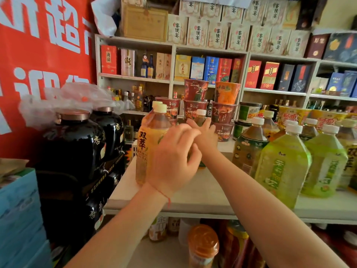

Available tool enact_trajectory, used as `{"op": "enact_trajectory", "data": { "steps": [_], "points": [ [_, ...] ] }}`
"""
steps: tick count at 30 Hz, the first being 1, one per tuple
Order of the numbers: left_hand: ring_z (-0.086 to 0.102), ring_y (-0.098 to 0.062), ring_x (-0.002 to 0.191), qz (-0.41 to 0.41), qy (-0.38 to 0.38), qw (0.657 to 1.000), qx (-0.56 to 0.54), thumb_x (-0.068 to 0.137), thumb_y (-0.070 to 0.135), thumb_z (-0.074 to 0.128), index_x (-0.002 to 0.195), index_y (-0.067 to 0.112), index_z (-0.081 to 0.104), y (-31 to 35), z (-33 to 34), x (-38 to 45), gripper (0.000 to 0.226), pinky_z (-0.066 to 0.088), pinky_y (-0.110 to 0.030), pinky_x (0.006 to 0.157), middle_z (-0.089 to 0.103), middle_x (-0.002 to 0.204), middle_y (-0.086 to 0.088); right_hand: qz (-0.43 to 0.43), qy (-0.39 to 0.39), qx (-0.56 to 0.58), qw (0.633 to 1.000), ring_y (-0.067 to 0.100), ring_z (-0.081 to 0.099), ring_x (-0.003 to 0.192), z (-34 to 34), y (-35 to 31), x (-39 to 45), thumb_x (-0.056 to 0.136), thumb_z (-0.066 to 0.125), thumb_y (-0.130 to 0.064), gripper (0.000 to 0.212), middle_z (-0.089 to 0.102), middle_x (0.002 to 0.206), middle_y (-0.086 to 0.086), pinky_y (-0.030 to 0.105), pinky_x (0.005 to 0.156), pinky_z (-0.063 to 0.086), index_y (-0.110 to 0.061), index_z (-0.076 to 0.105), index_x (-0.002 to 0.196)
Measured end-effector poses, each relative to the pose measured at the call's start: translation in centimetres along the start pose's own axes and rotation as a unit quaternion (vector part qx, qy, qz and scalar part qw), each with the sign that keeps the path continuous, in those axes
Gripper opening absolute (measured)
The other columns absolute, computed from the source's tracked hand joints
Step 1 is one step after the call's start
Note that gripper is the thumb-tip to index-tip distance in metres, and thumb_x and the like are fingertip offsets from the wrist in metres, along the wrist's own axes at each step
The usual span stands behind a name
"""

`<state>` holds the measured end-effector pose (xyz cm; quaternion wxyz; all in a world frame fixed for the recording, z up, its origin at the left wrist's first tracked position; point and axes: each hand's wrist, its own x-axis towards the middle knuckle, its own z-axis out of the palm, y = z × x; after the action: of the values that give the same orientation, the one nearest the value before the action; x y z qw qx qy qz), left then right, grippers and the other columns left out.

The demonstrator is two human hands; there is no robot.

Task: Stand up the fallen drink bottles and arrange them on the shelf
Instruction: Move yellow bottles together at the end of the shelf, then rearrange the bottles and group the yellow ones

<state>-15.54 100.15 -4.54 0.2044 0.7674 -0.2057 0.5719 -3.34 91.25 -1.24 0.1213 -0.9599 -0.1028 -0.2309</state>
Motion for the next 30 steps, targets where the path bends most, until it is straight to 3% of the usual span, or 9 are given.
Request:
{"op": "enact_trajectory", "data": {
  "steps": [3,7,11,18,20,22,25,27,30],
  "points": [
    [0.054,-0.015,0.108,-0.127,-0.105,0.981,-0.098,0.093,0.008,0.054,0.127,0.011,0.06,0.2,1.7,0.2,0.035,0.048,-0.028,0.094,0.055,0.123,-0.003,-0.002,0.016,-0.027,1.0,0.047,0.034,0.128,0.0,0.1,0.3,0.099,0.045,-0.036,0.043,0.019,0.153,0.027,0.056,0.097,0.046,-0.034,0.033,0.14],
    [0.049,-0.02,0.127,-0.324,-0.205,0.904,-0.188,0.095,0.005,0.054,0.141,0.015,0.046,-0.2,3.7,1.0,0.048,0.043,-0.03,0.103,0.047,0.138,-0.003,-0.014,0.041,-0.098,0.994,0.049,0.04,0.125,-0.1,1.2,0.3,0.096,0.056,-0.039,0.051,0.028,0.146,0.029,0.059,0.104,0.035,-0.032,0.033,0.141],
    [0.043,-0.025,0.135,-0.374,-0.261,0.873,-0.176,0.097,0.011,0.054,0.151,0.016,0.035,-0.3,5.4,1.0,0.057,0.038,-0.034,0.107,0.039,0.152,-0.009,-0.001,0.075,-0.224,0.972,0.05,0.038,0.136,-0.9,3.9,0.0,0.093,0.057,-0.054,0.057,0.039,0.145,0.032,0.066,0.114,0.016,-0.031,0.037,0.141],
    [0.037,-0.027,0.143,-0.397,-0.353,0.83,-0.172,0.097,0.02,0.059,0.156,0.013,0.026,1.6,8.2,1.3,0.068,0.035,-0.032,0.107,0.033,0.159,-0.01,0.018,0.085,-0.357,0.93,0.048,0.022,0.144,-2.8,6.6,-1.7,0.101,0.049,-0.032,0.035,0.032,0.153,0.026,0.068,0.115,0.009,-0.021,0.057,0.133],
    [0.039,-0.026,0.141,-0.394,-0.349,0.829,-0.189,0.096,0.019,0.059,0.155,0.012,0.028,2.5,8.6,1.7,0.067,0.036,-0.033,0.105,0.036,0.157,-0.01,-0.03,0.127,-0.307,0.943,0.042,0.022,0.146,-3.7,7.1,-2.9,0.1,0.05,-0.033,0.033,0.034,0.153,0.022,0.066,0.117,0.009,-0.019,0.059,0.128],
    [0.047,-0.023,0.129,-0.389,-0.334,0.828,-0.226,0.097,0.016,0.06,0.146,0.015,0.039,3.5,8.9,2.0,0.054,0.04,-0.032,0.098,0.049,0.14,-0.004,-0.075,0.212,-0.232,0.946,0.039,0.031,0.142,-4.9,7.8,-4.4,0.095,0.05,-0.032,0.034,0.043,0.146,0.02,0.062,0.118,0.014,-0.018,0.057,0.125],
    [0.055,-0.015,0.112,-0.374,-0.306,0.826,-0.291,0.096,0.009,0.061,0.112,0.03,0.048,5.7,9.6,2.2,0.03,0.046,-0.032,0.094,0.058,0.115,0.009,-0.039,0.359,-0.139,0.922,0.039,0.043,0.128,-7.4,10.3,-6.6,0.086,0.055,-0.027,0.046,0.05,0.134,0.02,0.059,0.114,0.027,-0.014,0.052,0.13],
    [0.057,-0.014,0.116,-0.352,-0.283,0.835,-0.315,0.095,0.012,0.061,0.111,0.034,0.05,7.2,10.3,1.8,0.03,0.05,-0.036,0.101,0.058,0.115,0.01,0.023,0.376,-0.074,0.924,0.038,0.047,0.121,-8.9,12.6,-7.7,0.087,0.053,-0.026,0.046,0.05,0.129,0.018,0.055,0.109,0.032,-0.012,0.048,0.131],
    [0.053,-0.016,0.122,-0.321,-0.239,0.866,-0.299,0.096,0.023,0.06,0.132,0.029,0.052,8.8,11.3,1.2,0.037,0.049,-0.043,0.106,0.051,0.129,0.004,0.092,0.327,0.036,0.94,0.032,0.057,0.103,-9.7,15.3,-8.8,0.094,0.052,-0.033,0.034,0.057,0.112,0.009,0.046,0.088,0.044,-0.011,0.048,0.121]
  ]
}}
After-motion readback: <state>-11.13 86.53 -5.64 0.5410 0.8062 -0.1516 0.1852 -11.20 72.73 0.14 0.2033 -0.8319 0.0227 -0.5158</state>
